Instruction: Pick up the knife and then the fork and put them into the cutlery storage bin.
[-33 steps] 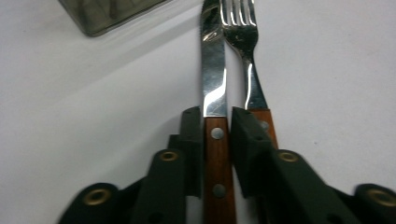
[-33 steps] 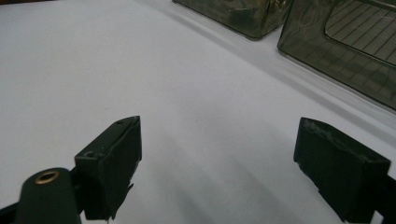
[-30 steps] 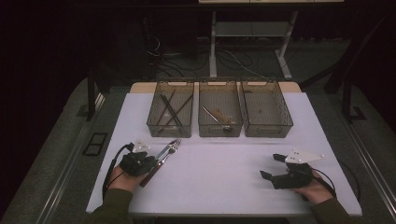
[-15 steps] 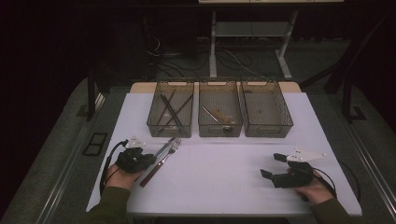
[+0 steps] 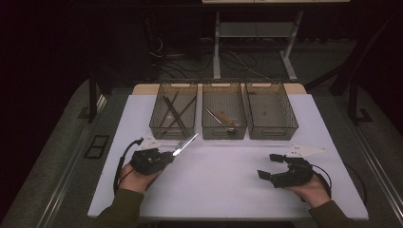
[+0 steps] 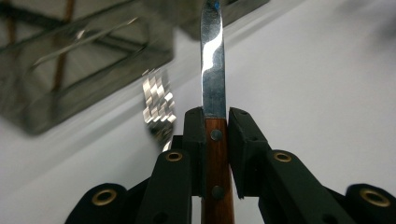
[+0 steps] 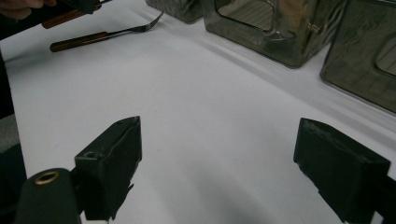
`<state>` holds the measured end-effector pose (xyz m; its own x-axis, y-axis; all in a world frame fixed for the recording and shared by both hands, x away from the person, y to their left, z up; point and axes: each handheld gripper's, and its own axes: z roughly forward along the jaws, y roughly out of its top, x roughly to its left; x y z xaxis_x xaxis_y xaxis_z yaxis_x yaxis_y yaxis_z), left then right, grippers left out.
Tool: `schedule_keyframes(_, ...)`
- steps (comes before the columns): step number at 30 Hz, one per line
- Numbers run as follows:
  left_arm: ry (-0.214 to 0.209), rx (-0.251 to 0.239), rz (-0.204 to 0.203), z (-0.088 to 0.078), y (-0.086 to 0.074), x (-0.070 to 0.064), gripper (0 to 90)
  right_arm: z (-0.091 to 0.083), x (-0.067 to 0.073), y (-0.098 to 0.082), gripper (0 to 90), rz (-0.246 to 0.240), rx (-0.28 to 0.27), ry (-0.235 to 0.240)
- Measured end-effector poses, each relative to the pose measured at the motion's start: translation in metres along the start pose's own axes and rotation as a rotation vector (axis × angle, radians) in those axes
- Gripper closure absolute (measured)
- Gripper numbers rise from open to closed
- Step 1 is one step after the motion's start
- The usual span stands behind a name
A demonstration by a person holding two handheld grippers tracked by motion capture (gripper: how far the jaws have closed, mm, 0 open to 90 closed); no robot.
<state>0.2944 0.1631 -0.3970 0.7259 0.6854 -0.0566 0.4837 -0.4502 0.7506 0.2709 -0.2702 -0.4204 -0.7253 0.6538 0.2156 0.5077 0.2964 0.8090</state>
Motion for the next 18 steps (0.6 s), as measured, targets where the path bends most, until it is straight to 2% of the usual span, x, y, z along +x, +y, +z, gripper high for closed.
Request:
schedule_keyframes(4,-0.032,-0.021,0.034,0.009,0.015,-0.016,77.2,0.007,0.003,0.008,16.6,0.036,0.000,0.017)
schedule_keyframes(9,-0.090,-0.045,0.073,0.028,0.034,-0.039,77.1,0.017,0.007,0.018,17.4,0.070,-0.036,0.054)
schedule_keyframes(11,-0.108,-0.056,0.085,0.035,0.040,-0.047,77.2,0.021,0.009,0.023,26.3,0.069,-0.052,0.072)
schedule_keyframes(13,-0.122,-0.063,0.101,0.042,0.047,-0.055,77.1,0.025,0.010,0.029,28.9,0.084,-0.070,0.097)
schedule_keyframes(15,-0.135,-0.074,0.114,0.049,0.053,-0.063,77.1,0.029,0.011,0.033,32.2,0.077,-0.081,0.116)
schedule_keyframes(18,-0.143,-0.095,0.115,0.056,0.058,-0.070,77.1,0.037,0.013,0.037,35.9,0.097,-0.087,0.142)
